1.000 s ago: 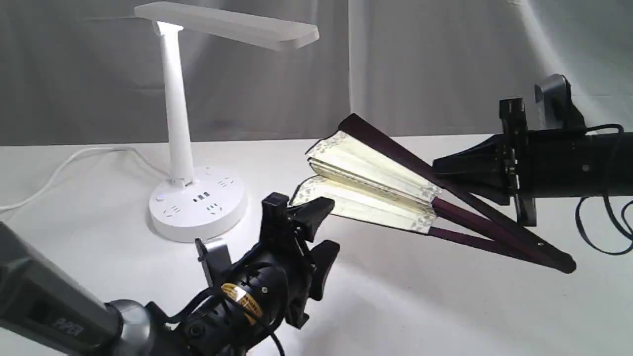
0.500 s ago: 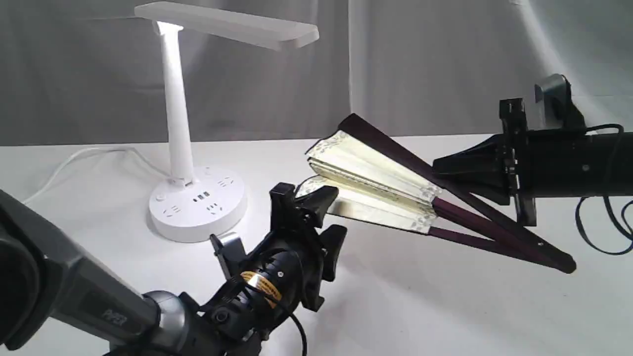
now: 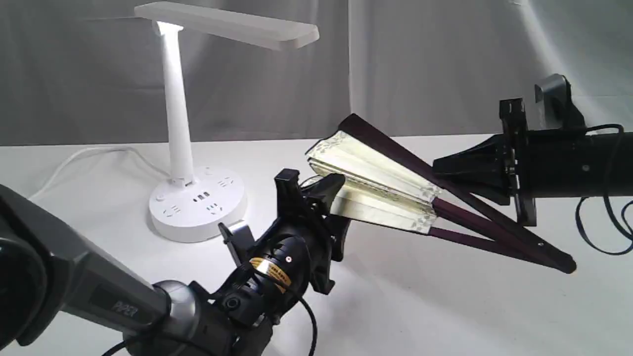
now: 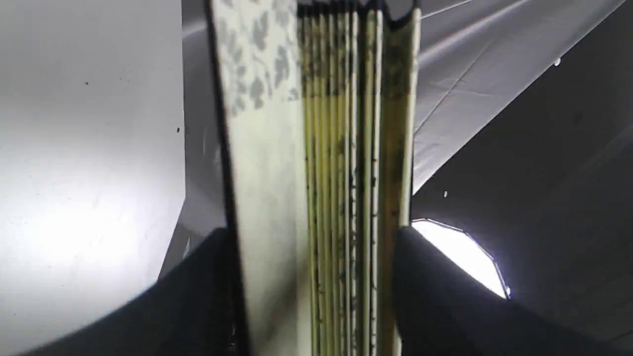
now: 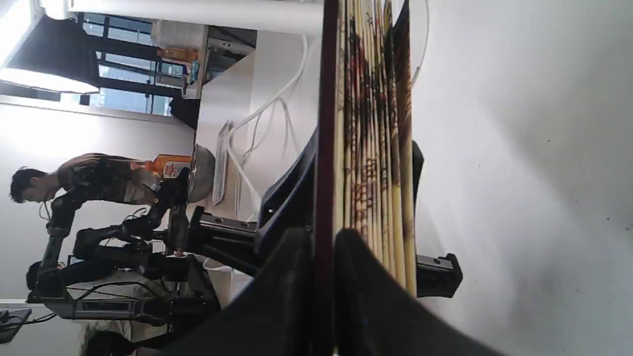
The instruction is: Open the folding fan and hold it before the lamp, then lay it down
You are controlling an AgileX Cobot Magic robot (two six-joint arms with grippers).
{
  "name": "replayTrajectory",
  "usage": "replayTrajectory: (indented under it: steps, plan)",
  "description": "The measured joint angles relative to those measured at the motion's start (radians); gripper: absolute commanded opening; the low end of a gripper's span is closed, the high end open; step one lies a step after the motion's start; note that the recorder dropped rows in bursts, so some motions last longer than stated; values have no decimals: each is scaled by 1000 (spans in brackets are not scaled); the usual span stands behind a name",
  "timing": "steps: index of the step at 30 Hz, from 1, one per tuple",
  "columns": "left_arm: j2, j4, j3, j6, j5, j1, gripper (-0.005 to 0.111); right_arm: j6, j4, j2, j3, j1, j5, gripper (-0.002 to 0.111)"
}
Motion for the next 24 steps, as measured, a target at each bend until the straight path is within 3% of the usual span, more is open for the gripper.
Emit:
replayTrajectory:
  steps: [7,19,21,24]
  plan:
    - [7,0,0,0,2,0,0,0,0,0,0,0,0,0]
    - [7,-1,0,-4,-16,0,0,0,0,0,0,0,-6,0]
    - [7,-1,0,-9,-16,0,0,0,-2,0,0,0,-6,4]
    - [7,0,0,-32,-16,0,0,0,-2,0,0,0,-6,20]
